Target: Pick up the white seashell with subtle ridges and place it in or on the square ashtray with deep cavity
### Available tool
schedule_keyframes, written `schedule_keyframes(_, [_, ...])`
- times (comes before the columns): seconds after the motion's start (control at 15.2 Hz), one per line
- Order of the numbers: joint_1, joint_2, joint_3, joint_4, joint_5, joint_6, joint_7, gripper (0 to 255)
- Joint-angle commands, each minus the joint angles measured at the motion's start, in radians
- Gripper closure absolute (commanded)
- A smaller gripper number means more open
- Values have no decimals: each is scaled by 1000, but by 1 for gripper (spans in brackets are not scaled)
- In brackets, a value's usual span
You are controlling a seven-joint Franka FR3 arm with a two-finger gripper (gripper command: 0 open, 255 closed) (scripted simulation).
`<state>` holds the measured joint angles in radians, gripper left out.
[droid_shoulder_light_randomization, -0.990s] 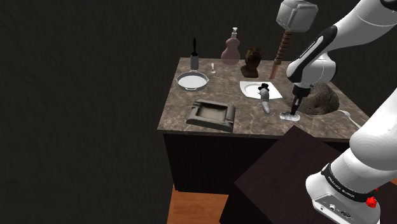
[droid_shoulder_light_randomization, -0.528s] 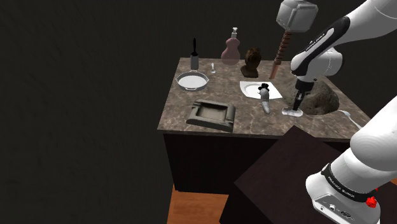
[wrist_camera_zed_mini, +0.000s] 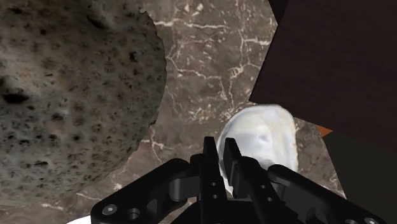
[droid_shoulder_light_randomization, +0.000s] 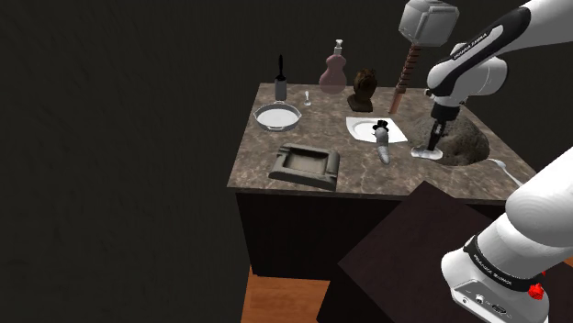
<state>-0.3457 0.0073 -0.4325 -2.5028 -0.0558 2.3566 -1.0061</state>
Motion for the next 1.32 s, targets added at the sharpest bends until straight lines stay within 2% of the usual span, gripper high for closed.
schedule_keyframes(0.0, [-1, -24, -2, 5, -13, -28, 7, 255])
schedule_keyframes(0.4, [-3, -87, 1, 24, -42, -106, 27, 255])
schedule_keyframes(0.79, [81, -84, 92, 35, 3, -120, 169, 255])
schedule_keyframes(1.25, [176, -35, 191, 103, 66, -142, 318, 255])
